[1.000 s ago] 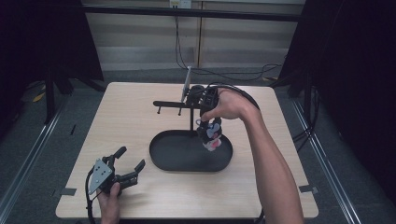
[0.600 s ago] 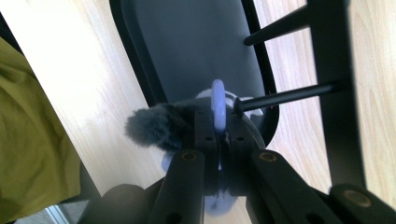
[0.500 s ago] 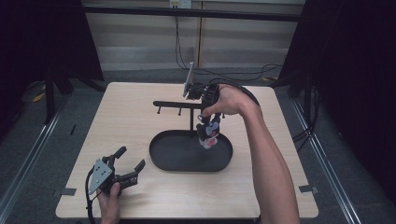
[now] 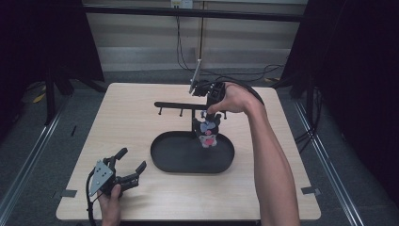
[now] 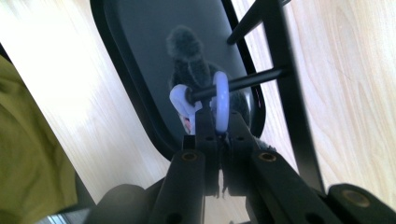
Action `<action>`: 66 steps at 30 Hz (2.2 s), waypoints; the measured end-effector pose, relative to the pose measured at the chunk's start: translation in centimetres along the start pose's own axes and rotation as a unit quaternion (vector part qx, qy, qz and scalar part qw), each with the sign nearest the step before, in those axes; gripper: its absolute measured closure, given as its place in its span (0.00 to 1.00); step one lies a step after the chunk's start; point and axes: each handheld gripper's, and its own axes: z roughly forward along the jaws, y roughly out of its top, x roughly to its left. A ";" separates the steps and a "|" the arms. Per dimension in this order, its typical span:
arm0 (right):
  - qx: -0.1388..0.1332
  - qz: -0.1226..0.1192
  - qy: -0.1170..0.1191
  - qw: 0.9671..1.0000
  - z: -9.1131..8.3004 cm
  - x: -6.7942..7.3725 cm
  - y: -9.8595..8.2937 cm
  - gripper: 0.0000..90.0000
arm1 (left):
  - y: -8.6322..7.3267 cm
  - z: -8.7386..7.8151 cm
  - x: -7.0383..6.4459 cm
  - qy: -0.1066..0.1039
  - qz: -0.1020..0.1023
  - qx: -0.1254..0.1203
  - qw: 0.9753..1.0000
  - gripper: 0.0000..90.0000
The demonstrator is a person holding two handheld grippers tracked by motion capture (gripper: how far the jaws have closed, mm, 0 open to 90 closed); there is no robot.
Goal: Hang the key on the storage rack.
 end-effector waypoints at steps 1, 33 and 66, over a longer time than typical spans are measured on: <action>-0.001 0.000 0.001 1.000 0.0 -0.1 0.0 0.97 | 0.0 0.0 0.0 0.000 0.003 0.001 1.000 0.17; -0.030 0.021 -0.001 0.999 1.4 -0.6 -0.3 0.91 | 0.0 -0.1 0.1 -0.001 0.004 0.003 1.000 0.17; -0.102 0.064 0.017 0.993 1.7 2.4 -3.8 0.33 | 0.0 -0.1 0.0 -0.002 0.004 0.004 1.000 0.17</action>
